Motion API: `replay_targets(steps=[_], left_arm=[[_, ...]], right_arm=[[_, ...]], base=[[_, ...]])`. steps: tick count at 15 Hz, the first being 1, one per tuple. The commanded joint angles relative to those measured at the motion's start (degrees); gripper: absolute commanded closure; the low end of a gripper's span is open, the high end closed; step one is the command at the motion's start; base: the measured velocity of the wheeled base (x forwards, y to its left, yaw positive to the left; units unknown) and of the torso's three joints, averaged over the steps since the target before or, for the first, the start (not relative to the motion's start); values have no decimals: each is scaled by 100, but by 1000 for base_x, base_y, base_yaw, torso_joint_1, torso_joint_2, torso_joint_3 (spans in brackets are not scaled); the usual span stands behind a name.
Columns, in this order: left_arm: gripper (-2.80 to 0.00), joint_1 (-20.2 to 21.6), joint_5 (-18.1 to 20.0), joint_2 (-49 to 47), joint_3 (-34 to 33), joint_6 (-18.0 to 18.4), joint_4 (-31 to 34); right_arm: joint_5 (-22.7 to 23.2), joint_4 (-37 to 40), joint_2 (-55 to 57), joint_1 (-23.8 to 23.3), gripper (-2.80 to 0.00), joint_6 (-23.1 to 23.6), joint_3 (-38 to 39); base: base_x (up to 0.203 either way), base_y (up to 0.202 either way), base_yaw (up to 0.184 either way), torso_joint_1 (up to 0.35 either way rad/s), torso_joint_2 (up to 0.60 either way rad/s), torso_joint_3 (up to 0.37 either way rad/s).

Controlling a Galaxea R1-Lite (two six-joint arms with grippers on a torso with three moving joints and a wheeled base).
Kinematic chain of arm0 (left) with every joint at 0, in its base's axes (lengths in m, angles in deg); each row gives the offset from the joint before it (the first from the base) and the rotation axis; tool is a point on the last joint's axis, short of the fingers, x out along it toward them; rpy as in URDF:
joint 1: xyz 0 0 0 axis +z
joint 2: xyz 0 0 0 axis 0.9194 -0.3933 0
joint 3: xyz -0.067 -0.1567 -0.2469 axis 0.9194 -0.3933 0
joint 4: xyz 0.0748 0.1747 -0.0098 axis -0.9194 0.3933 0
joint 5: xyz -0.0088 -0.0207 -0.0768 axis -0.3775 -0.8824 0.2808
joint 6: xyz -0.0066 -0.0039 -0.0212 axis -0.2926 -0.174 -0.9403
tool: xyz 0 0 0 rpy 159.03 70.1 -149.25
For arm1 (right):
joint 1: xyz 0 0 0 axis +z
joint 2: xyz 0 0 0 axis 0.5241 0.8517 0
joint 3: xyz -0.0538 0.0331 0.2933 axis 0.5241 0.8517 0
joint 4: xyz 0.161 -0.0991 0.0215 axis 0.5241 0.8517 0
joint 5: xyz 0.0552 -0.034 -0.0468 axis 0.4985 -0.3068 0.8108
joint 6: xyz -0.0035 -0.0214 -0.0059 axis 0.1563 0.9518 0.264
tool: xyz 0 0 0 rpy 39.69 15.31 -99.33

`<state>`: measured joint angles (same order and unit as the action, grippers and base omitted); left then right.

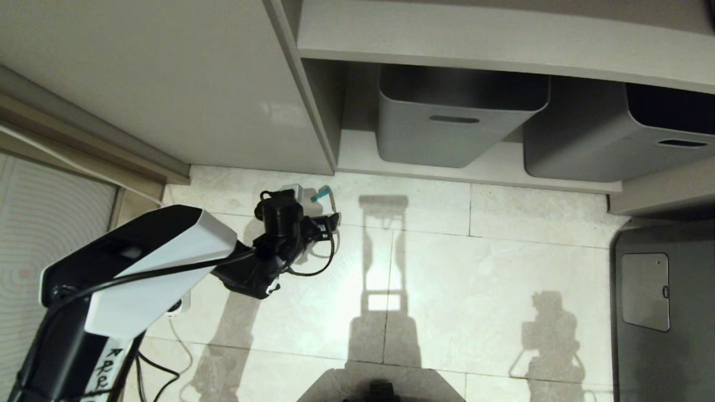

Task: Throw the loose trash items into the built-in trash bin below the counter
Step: Pick up the garbage

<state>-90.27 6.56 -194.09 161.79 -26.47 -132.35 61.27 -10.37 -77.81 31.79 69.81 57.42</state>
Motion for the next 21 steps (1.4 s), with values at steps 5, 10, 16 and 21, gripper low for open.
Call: replay_targets(steps=[5,10,16,21], left_arm=[[-280,-93,-18,-478,698,-26,16],[-280,-91,-169,-759,1064,-40,39],[-280,-83,-342,-1043,1660,-44,174],[-280,-74,-352,-1202,1906,-44,175]], right_arm=[[-1,4,6,1,0,-5,1],[-1,4,6,-1,0,3,1],[-1,4,6,6,0,3,1],[-1,4,6,-1,0,3,1]], base=[[0,0,0,0,0,0],[0,0,0,0,0,0],[0,0,0,0,0,0],[0,0,0,0,0,0]])
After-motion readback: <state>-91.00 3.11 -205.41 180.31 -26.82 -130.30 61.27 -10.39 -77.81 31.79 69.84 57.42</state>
